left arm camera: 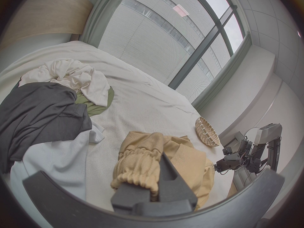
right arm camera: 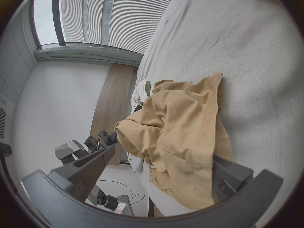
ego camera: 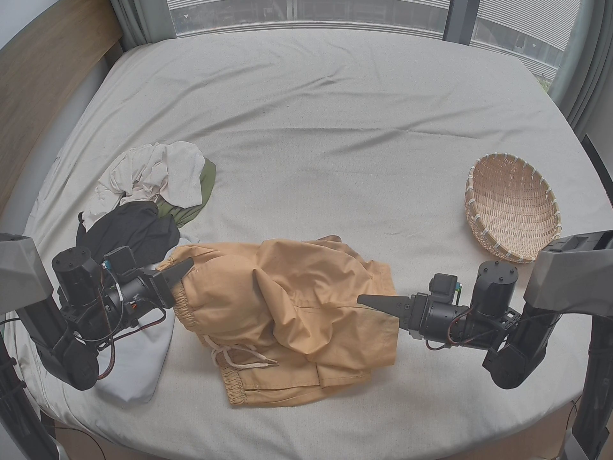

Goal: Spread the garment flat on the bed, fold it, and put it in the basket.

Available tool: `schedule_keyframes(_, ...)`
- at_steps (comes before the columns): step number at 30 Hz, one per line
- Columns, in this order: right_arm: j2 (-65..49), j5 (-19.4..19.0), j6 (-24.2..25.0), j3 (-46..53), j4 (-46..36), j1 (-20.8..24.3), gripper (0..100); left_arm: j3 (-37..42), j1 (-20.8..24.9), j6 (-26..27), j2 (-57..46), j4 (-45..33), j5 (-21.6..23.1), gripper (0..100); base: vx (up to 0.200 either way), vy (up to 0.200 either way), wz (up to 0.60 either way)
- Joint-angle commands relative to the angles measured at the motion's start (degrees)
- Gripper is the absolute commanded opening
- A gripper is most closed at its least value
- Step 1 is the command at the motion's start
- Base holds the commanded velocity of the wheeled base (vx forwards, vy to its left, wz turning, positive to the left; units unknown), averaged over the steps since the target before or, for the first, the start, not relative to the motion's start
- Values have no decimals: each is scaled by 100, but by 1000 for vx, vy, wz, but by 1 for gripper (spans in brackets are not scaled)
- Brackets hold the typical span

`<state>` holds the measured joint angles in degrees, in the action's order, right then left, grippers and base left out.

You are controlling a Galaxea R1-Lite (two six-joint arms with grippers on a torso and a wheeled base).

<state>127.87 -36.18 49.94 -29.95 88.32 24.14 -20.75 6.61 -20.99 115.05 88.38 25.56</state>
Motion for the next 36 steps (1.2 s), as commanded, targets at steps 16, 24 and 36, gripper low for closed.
schedule_keyframes(16,186,67,-178,-107,19,-14,0,45,95,-10,-9,12,10,0,0,0,0)
schedule_keyframes(24,-1466,85,-117,640,1,-58,0,-175,807,-643,-686,12,133,0,0,0,0)
schedule_keyframes(36,-3646,226,-169,956,-69,-638,0,-527,1466,-942,-1978,4,520,0,0,0,0)
